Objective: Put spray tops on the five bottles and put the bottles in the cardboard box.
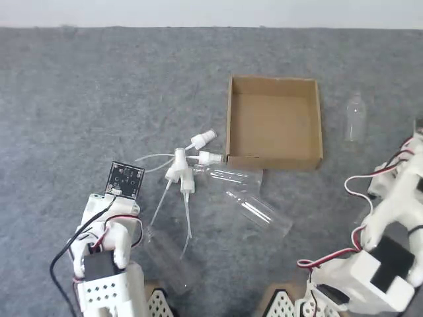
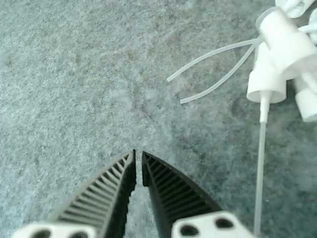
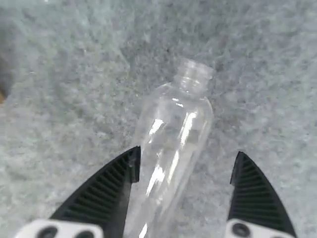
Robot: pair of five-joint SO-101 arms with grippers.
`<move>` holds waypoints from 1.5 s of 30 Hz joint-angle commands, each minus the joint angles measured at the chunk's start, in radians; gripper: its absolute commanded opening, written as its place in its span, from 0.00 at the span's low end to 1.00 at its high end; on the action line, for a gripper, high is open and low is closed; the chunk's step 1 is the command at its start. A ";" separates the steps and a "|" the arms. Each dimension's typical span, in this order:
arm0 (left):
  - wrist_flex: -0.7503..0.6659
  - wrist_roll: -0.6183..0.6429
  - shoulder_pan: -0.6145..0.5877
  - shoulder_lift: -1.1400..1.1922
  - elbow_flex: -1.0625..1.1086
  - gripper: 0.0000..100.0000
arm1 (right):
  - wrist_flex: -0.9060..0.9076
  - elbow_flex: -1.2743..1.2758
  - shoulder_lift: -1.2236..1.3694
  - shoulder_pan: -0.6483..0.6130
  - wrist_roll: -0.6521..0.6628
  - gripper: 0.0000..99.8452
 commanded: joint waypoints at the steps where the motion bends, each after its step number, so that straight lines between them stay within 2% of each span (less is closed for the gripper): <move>1: 0.005 -0.009 0.002 0.005 -0.012 0.01 | -0.105 0.057 -0.050 -0.002 0.003 0.26; 7: 0.005 -0.009 0.002 0.002 -0.012 0.01 | -0.193 0.153 -0.050 -0.047 0.014 0.25; 11: -0.009 -0.011 0.002 -0.002 -0.012 0.01 | -0.200 0.153 -0.050 -0.047 0.098 0.15; 15: -0.008 -0.046 0.002 0.005 -0.054 0.01 | -0.202 0.152 -0.058 -0.047 0.295 0.07; 20: 0.121 -0.103 0.002 0.008 -0.251 0.01 | -0.196 0.155 -0.051 -0.042 0.664 0.06; 22: 0.169 -0.110 0.002 0.020 -0.340 0.01 | -0.189 0.158 -0.051 -0.039 0.761 0.06; 25: 0.198 -0.127 0.003 0.127 -0.479 0.05 | -0.189 0.158 -0.051 -0.028 0.776 0.06; 28: 0.209 -0.114 0.021 0.350 -0.636 0.10 | -0.197 0.180 -0.054 -0.031 0.778 0.06; 31: 0.235 -0.011 0.120 0.614 -0.792 0.10 | -0.199 0.218 -0.062 -0.045 0.778 0.06; 34: 0.227 0.146 0.255 0.852 -0.924 0.10 | -0.199 0.230 -0.062 -0.059 0.756 0.06; 39: 0.109 0.336 0.408 1.175 -1.043 0.10 | -0.202 0.221 -0.062 -0.059 0.687 0.06; 45: -0.087 0.471 0.430 1.482 -1.056 0.11 | -0.202 0.227 -0.062 -0.053 0.686 0.06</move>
